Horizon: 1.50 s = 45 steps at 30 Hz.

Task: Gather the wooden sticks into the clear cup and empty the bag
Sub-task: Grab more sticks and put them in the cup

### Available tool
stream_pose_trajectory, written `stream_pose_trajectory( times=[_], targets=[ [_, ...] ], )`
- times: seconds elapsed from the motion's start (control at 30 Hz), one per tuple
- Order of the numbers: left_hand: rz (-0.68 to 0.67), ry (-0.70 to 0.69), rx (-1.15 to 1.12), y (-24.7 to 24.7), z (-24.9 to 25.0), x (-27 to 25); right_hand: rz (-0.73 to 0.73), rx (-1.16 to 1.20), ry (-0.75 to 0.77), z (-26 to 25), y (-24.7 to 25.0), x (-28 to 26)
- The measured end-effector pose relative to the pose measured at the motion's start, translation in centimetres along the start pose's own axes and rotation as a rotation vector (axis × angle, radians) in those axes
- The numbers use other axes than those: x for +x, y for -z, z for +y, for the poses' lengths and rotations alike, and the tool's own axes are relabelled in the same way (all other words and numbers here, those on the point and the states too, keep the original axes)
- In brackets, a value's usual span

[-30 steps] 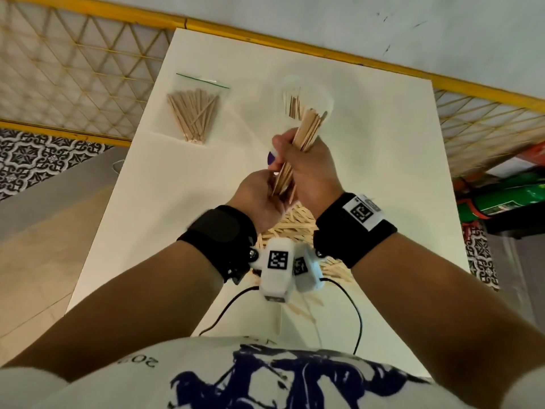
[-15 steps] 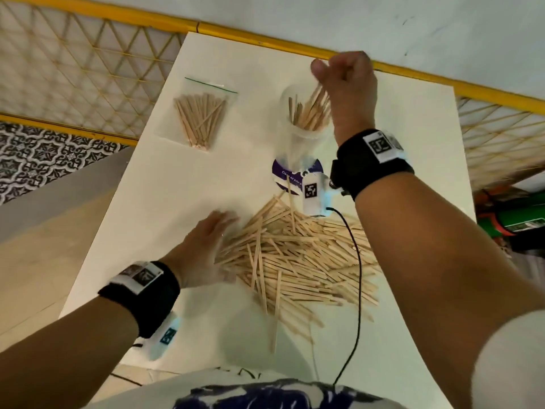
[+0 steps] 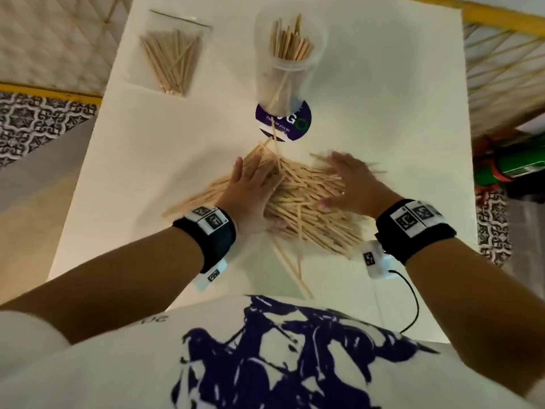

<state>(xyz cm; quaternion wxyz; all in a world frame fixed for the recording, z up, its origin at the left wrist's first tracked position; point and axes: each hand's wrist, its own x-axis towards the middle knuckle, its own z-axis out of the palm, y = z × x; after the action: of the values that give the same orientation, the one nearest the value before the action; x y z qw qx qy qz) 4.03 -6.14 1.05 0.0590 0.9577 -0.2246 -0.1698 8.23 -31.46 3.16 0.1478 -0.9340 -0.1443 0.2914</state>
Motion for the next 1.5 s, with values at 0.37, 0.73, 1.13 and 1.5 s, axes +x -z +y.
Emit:
stream_pose_trajectory(
  times=[0.37,0.73,1.13,1.5],
  targets=[
    [-0.004,0.221,-0.205,1.8,-2.2,0.4,0.124,-0.148,-0.047,0.0,0.7,-0.4],
    [0.089,0.3,-0.126,2.2,-2.9,1.5,-0.011,-0.183,-0.074,-0.1,1.9,2.1],
    [0.171,0.28,-0.368,4.2,-3.7,0.2,-0.012,0.12,-0.118,0.3,6.1,1.2],
    [0.317,0.509,-0.839,6.9,-3.7,-0.8,0.204,1.008,-0.136,-2.8,7.0,0.5]
  ],
)
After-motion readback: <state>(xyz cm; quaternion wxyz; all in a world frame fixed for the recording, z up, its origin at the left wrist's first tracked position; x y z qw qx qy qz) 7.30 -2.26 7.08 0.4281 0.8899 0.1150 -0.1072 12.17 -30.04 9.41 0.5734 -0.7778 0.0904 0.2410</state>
